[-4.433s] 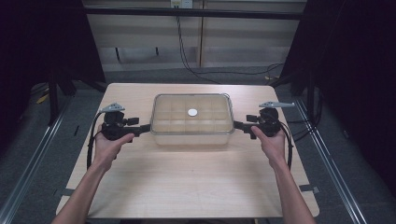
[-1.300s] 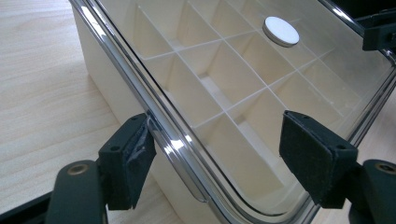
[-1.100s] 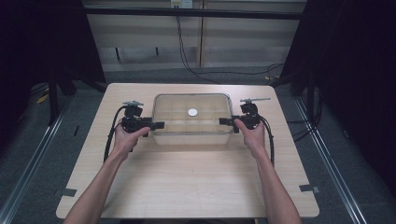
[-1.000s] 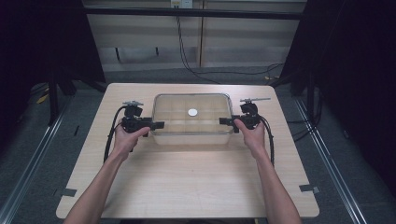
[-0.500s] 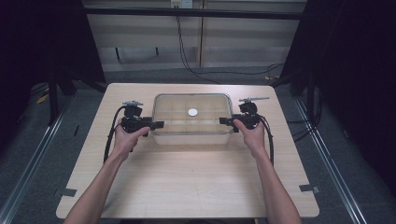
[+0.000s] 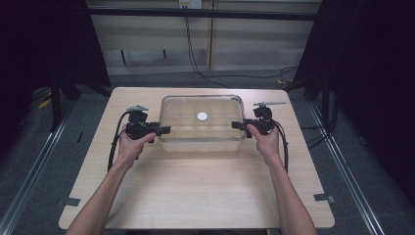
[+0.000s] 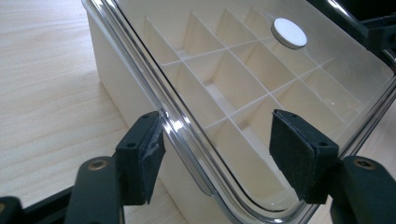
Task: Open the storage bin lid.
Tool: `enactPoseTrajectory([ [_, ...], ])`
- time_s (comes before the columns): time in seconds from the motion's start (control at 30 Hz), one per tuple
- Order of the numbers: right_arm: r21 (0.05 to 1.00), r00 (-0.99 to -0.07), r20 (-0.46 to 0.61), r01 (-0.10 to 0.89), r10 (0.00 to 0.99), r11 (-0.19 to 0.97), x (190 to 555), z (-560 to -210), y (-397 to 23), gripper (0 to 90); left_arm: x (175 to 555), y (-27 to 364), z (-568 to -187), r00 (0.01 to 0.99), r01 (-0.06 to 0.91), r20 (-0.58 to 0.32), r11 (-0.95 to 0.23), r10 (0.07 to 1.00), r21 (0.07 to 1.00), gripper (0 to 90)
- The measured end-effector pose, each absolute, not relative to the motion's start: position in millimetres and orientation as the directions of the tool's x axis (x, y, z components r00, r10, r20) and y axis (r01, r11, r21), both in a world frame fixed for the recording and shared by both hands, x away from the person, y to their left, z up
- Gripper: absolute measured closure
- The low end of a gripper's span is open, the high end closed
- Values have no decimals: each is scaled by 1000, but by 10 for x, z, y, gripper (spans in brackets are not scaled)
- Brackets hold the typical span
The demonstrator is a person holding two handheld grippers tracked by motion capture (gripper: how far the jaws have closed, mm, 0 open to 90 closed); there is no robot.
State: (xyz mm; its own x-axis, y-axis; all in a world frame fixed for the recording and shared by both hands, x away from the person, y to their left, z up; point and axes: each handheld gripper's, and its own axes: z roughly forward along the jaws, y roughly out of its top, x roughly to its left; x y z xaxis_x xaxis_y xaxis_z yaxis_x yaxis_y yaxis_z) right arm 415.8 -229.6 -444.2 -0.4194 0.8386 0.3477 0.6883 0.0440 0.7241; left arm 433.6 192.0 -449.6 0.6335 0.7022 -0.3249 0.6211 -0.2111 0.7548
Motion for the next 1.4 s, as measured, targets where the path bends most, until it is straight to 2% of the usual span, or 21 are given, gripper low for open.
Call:
enactPoseTrajectory([
  [0.23,753,-433,325,657,841,48,4113,-4402,-2318,412,4312,1924,-4472,635,605,-312,-205,707,769,404],
  [0.53,765,-443,391,644,807,-17,4066,-4377,-2411,504,4300,1977,-4458,633,601,-335,-171,698,781,481],
  [1.2,785,-474,401,619,784,-27,3992,-4325,-2467,587,4224,2023,-4373,658,565,-309,-179,687,805,552],
  [1.4,787,-488,394,617,779,-11,3976,-4321,-2440,649,4199,2013,-4343,668,568,-354,-142,655,810,573],
])
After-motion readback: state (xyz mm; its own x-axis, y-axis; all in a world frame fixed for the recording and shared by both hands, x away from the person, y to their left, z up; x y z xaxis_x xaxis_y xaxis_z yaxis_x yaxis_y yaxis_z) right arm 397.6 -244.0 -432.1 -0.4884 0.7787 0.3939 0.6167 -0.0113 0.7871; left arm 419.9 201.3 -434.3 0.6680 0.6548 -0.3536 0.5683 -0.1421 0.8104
